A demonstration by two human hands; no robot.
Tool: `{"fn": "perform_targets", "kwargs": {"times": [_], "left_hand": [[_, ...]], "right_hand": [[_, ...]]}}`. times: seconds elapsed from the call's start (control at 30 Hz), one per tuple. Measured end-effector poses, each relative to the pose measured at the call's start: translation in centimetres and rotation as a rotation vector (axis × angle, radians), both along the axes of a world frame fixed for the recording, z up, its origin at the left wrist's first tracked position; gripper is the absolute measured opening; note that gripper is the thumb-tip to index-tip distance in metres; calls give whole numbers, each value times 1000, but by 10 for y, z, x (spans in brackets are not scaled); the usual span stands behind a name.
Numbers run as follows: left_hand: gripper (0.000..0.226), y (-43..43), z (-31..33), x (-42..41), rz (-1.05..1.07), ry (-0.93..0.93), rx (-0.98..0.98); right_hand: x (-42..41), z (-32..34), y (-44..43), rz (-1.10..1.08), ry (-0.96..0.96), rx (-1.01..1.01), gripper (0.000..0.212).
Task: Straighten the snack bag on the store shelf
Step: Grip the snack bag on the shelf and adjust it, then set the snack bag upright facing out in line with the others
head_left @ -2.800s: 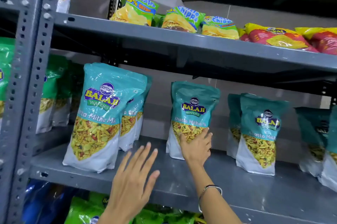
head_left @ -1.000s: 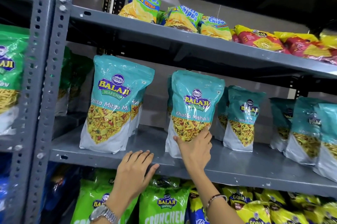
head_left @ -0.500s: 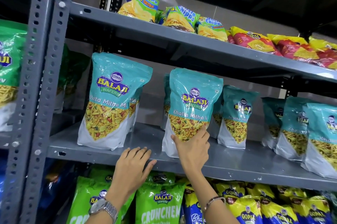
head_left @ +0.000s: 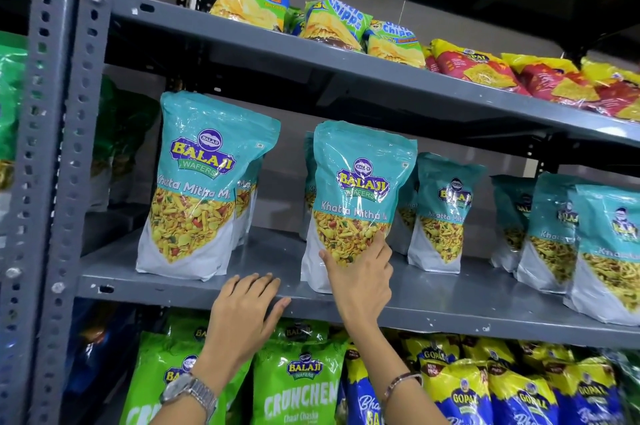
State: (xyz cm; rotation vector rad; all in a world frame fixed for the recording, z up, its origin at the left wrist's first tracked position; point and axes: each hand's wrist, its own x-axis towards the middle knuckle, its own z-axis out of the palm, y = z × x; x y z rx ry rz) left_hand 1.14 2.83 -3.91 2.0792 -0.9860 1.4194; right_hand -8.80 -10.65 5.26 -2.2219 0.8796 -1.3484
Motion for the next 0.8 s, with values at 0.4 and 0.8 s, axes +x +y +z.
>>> {"fn": "perform_targets", "kwargs": {"times": [0.4, 0.8], "left_hand": [[41, -104, 19, -74, -407, -109, -66], [55, -225, 40, -81, -298, -36, 193]], "right_hand": [[-80, 20, -124, -127, -148, 49, 63], [-68, 32, -267, -64, 38, 100, 68]]}}
